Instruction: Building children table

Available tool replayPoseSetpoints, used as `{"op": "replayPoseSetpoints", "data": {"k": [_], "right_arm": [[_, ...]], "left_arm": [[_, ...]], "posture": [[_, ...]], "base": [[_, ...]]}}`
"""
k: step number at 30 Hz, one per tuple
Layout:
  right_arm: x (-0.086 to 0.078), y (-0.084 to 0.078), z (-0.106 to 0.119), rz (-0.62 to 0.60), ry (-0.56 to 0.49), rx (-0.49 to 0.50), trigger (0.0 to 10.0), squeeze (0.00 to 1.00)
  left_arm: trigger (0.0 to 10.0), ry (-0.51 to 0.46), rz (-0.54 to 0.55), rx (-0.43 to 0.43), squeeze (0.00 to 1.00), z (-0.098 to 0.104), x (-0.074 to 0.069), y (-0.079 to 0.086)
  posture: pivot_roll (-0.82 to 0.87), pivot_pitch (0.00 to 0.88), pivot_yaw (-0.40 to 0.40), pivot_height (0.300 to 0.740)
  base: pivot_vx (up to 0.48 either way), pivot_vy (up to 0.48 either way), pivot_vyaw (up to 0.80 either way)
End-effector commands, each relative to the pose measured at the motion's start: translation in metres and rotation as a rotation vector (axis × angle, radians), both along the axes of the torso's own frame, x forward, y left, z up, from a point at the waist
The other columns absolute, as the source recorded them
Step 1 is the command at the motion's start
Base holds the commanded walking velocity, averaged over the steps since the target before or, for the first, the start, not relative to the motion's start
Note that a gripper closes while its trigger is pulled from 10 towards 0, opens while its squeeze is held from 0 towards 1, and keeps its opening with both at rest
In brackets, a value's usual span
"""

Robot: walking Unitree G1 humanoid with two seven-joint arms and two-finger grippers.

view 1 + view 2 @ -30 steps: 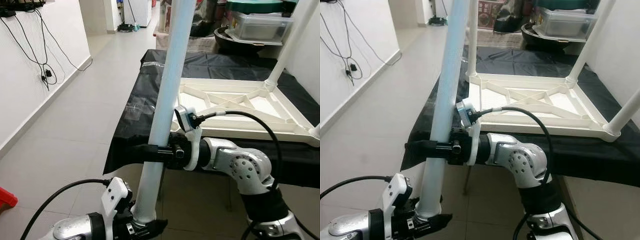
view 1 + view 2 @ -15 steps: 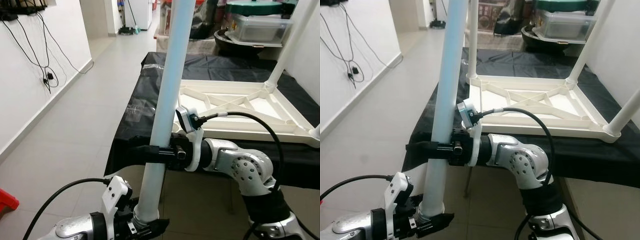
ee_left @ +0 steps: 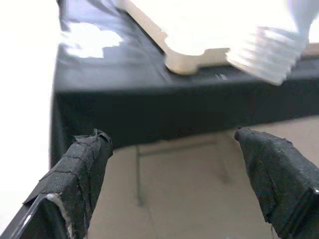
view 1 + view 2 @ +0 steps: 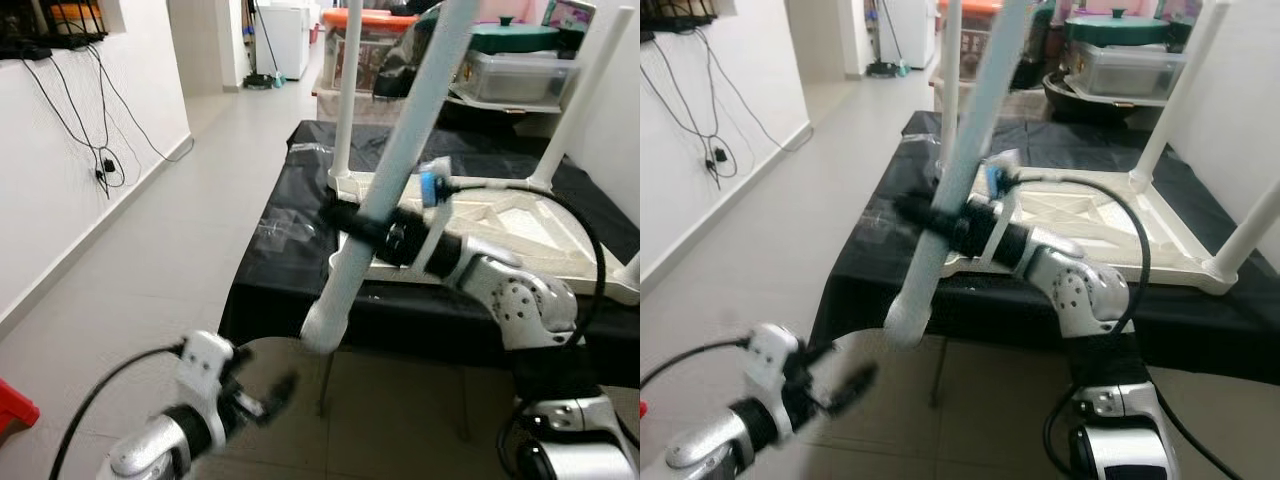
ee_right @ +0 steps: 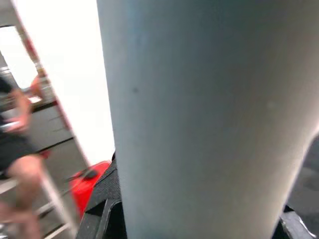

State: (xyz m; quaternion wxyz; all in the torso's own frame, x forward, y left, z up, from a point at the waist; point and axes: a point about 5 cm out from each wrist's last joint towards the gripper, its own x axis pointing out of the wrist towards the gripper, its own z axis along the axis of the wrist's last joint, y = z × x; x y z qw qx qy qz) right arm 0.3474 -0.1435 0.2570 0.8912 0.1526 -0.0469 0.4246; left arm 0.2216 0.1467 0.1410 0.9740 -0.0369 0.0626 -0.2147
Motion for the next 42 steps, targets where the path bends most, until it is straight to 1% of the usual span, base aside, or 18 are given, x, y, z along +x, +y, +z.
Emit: {"op": "replayPoseSetpoints", "data": {"k": [1, 2, 3, 4, 5, 6, 7, 10, 11, 12, 15, 17, 24, 27, 29, 38, 42], "right_arm": [[0.007, -0.006, 0.006, -0.12, -0.036, 0.0, 0.0, 0.0], [0.007, -0.006, 0.006, -0.12, -0.036, 0.0, 0.0, 0.0], [0.014, -0.012, 0.008, -0.274, -0.058, -0.015, 0.0, 0.0], [0.014, -0.012, 0.008, -0.274, -0.058, -0.015, 0.0, 0.0], [0.018, -0.016, 0.01, -0.395, -0.085, -0.024, 1.6, 0.0], [0.018, -0.016, 0.01, -0.395, -0.085, -0.024, 1.6, 0.0], [0.019, -0.016, 0.01, -0.473, -0.101, -0.027, 10.0, 0.0], [0.018, -0.013, 0.008, -0.496, -0.104, -0.024, 10.0, 0.0], [0.017, -0.009, 0.006, -0.5, -0.113, -0.028, 10.0, 0.0], [0.017, -0.005, 0.004, -0.495, -0.109, -0.016, 10.0, 0.0], [0.016, -0.002, 0.004, -0.49, -0.118, -0.013, 10.0, 0.0], [0.017, 0.003, 0.005, -0.479, -0.125, 0.004, 10.0, 0.0], [0.018, 0.008, 0.009, -0.488, -0.15, 0.017, 10.0, 0.0], [0.019, 0.009, 0.011, -0.493, -0.154, 0.026, 10.0, 0.0], [0.019, 0.01, 0.013, -0.498, -0.162, 0.029, 10.0, 0.0], [0.02, 0.013, 0.017, -0.48, -0.173, 0.042, 10.0, 0.0], [0.019, 0.017, 0.019, -0.443, -0.179, 0.046, 10.0, 0.0]], "left_arm": [[10.0, -0.021, 0.043, -0.003, 0.0, 0.003, 0.004, 0.001], [10.0, -0.021, 0.043, -0.003, 0.0, 0.003, 0.004, 0.001], [10.0, -0.056, 0.1, -0.016, 0.0, 0.009, 0.011, 0.002], [10.0, -0.056, 0.1, -0.016, 0.0, 0.009, 0.011, 0.002], [10.0, -0.081, 0.15, -0.015, 0.0, 0.013, 0.016, 0.003], [10.0, -0.081, 0.15, -0.015, 0.0, 0.013, 0.016, 0.003], [10.0, -0.103, 0.193, -0.025, 0.0, 0.017, 0.021, 0.004], [10.0, -0.113, 0.21, -0.041, 0.0, 0.019, 0.023, 0.005], [10.0, -0.123, 0.224, -0.044, 0.0, 0.019, 0.025, 0.006], [10.0, -0.129, 0.233, -0.036, 0.0, 0.018, 0.026, 0.006], [10.0, -0.129, 0.233, -0.029, 0.0, 0.017, 0.025, 0.006], [10.0, -0.129, 0.237, -0.018, 0.0, 0.016, 0.025, 0.007], [10.0, -0.13, 0.263, -0.001, 0.0, 0.015, 0.027, 0.011], [10.0, -0.138, 0.261, -0.019, 0.0, 0.016, 0.027, 0.01], [10.0, -0.134, 0.279, -0.038, 0.0, 0.016, 0.027, 0.01], [10.0, -0.128, 0.296, -0.025, 0.0, 0.014, 0.029, 0.011], [10.0, -0.126, 0.3, -0.028, 0.0, 0.015, 0.029, 0.01]], "posture": [[0.08, 0.0, -0.044, 0.74], [0.08, 0.0, -0.044, 0.74], [0.08, 0.0, -0.043, 0.74], [0.08, 0.0, -0.043, 0.74], [0.08, 0.0, -0.044, 0.74], [0.08, 0.0, -0.044, 0.74], [0.08, 0.0, -0.045, 0.74], [0.09, 0.0, -0.045, 0.74], [0.09, 0.0, -0.05, 0.74], [0.09, 0.0, -0.05, 0.74], [0.09, 0.0, -0.049, 0.74], [0.09, 0.0, -0.05, 0.74], [0.09, 0.0, -0.052, 0.74], [0.09, 0.0, -0.054, 0.74], [0.09, 0.0, -0.055, 0.74], [0.09, 0.0, -0.058, 0.74], [0.09, 0.005, -0.064, 0.74]], "base": [[0.0, 0.0, 0.0], [0.0, 0.0, 0.0], [0.0, 0.0, 0.0], [0.0, 0.0, 0.0], [0.0, 0.0, 0.0], [0.0, 0.0, 0.0], [0.262, 0.0, 0.0], [0.325, 0.0, 0.0], [0.409, 0.0, 0.0], [0.424, 0.0, 0.0], [0.426, 0.0, 0.0], [0.424, 0.0, 0.0], [0.446, 0.0, 0.0], [0.45, 0.0, 0.0], [0.0, 0.0, 0.0], [0.0, 0.0, 0.0], [0.0, 0.0, 0.0]]}}
